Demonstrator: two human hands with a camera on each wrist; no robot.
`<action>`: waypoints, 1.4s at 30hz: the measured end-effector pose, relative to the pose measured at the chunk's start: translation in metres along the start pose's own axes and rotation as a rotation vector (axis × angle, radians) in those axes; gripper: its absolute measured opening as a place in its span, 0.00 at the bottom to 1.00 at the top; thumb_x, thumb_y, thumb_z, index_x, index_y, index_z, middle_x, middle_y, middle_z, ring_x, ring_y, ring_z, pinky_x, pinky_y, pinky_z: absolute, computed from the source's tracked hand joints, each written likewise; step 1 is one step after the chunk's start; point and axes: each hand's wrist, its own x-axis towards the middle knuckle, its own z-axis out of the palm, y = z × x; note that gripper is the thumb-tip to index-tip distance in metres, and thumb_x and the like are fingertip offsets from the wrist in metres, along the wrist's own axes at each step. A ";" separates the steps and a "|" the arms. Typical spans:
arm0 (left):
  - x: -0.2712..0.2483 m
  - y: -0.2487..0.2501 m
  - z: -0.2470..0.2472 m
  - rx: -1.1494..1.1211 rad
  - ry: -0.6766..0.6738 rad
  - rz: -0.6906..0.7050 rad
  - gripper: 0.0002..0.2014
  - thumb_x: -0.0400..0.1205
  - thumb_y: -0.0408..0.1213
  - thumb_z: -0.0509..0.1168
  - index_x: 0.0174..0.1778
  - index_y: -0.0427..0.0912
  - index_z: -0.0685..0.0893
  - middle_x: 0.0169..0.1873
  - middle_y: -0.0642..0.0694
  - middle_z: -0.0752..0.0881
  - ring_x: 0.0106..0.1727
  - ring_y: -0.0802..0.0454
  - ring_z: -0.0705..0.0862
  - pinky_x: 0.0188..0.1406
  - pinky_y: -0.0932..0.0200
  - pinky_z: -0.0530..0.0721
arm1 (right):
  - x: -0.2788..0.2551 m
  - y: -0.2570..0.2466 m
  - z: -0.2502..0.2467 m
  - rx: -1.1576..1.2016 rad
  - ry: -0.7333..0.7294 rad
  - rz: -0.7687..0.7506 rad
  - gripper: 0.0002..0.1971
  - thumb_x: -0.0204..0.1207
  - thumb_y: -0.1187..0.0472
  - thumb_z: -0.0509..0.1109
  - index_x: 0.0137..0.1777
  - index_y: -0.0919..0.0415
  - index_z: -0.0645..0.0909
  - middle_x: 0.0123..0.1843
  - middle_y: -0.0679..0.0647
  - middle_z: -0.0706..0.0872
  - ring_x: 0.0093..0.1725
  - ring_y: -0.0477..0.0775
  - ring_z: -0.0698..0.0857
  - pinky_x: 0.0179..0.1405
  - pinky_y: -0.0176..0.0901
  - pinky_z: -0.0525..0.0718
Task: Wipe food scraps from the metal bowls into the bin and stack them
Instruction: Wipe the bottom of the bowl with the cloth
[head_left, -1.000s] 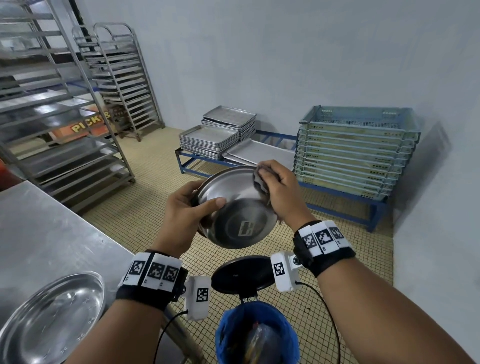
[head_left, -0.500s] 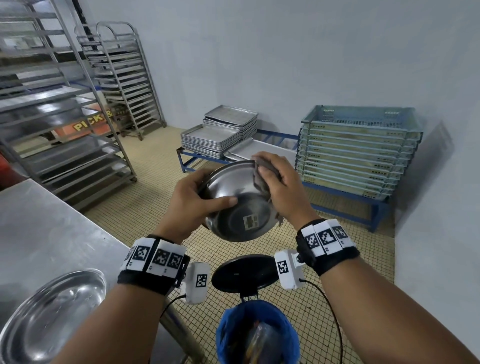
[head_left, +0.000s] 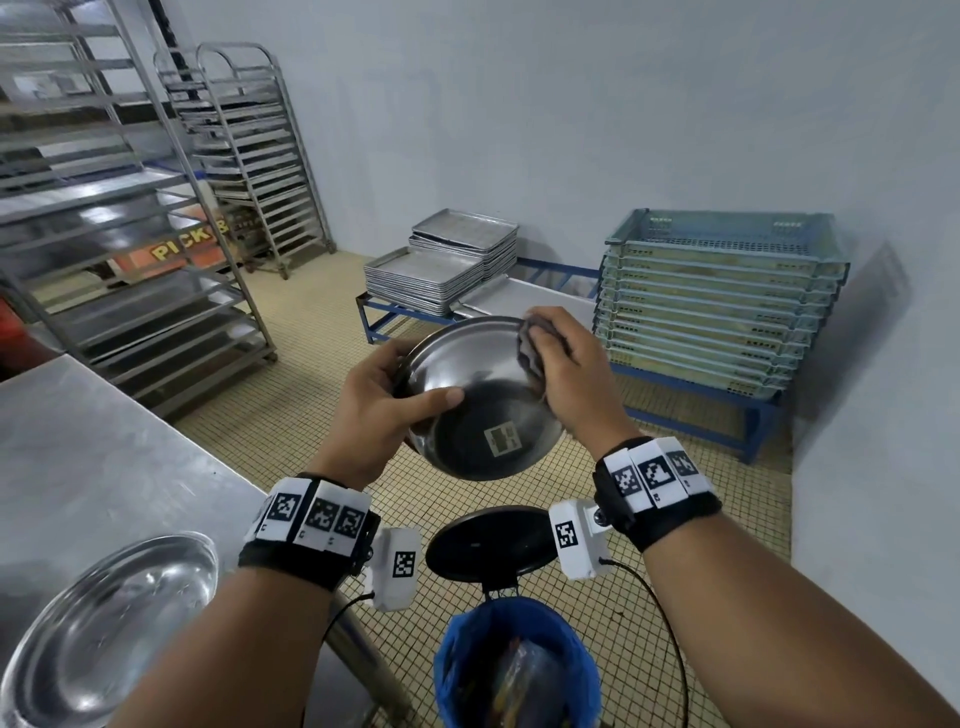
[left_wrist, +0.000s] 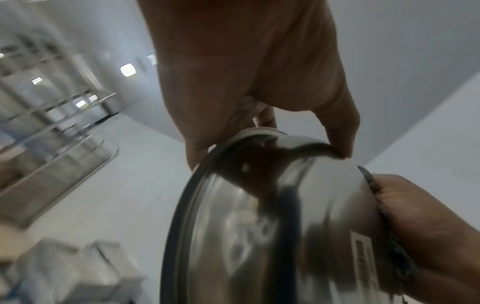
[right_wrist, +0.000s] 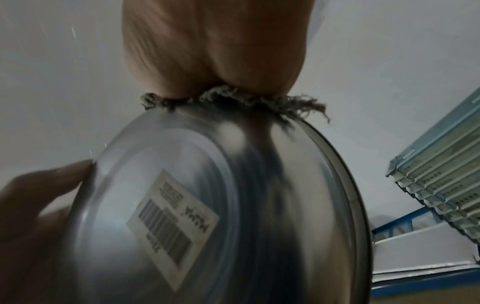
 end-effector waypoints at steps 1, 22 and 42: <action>0.000 0.001 0.000 0.025 -0.022 -0.009 0.32 0.64 0.42 0.85 0.63 0.39 0.85 0.55 0.38 0.92 0.55 0.36 0.93 0.43 0.50 0.94 | 0.001 -0.002 0.001 -0.031 -0.006 -0.042 0.11 0.88 0.53 0.61 0.60 0.51 0.84 0.52 0.48 0.87 0.55 0.50 0.86 0.57 0.50 0.86; 0.010 0.015 -0.004 0.214 -0.148 0.023 0.31 0.62 0.45 0.87 0.60 0.41 0.88 0.53 0.40 0.94 0.54 0.41 0.94 0.50 0.48 0.94 | 0.000 -0.013 -0.004 -0.094 -0.176 -0.165 0.10 0.85 0.54 0.70 0.63 0.51 0.88 0.54 0.40 0.90 0.57 0.38 0.86 0.58 0.30 0.83; 0.001 0.006 -0.007 -0.002 -0.113 -0.031 0.37 0.58 0.54 0.90 0.58 0.39 0.88 0.51 0.40 0.93 0.52 0.39 0.93 0.46 0.54 0.93 | -0.014 0.006 -0.005 -0.096 -0.182 -0.239 0.15 0.83 0.45 0.67 0.60 0.54 0.83 0.45 0.45 0.88 0.43 0.46 0.87 0.43 0.47 0.88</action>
